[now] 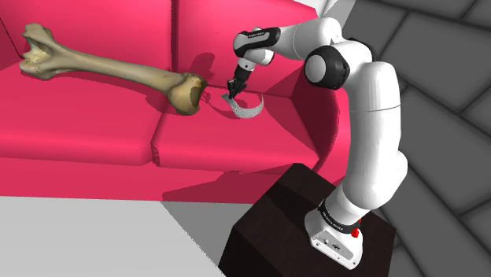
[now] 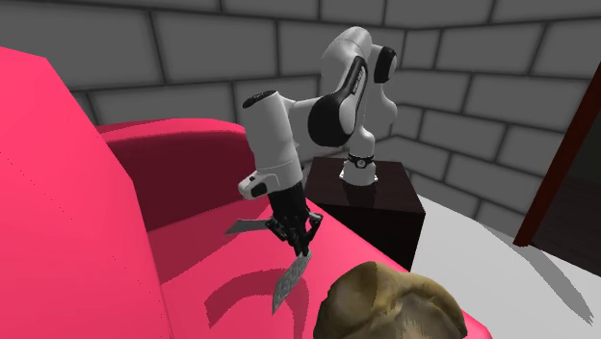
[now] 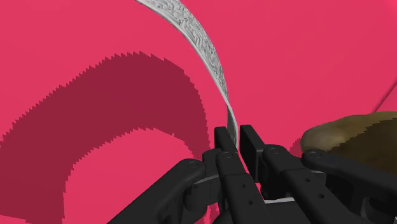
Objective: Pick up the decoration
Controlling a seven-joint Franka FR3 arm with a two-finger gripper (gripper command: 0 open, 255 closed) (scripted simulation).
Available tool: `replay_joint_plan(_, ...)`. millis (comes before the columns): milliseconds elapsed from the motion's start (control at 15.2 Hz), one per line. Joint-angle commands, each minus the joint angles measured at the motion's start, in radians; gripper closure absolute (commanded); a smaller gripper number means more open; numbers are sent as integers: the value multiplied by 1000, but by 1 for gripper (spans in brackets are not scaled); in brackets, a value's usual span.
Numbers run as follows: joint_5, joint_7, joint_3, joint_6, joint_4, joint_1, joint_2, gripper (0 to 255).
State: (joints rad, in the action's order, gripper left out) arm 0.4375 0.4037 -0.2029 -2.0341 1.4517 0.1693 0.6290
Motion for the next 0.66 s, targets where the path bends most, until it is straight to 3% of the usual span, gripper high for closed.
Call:
replay_joint_plan(0, -5, -6, -3, 19, -6, 0, -14, 255)
replay_joint_plan(594, -21, -31, -10, 91, -48, 0, -47, 255)
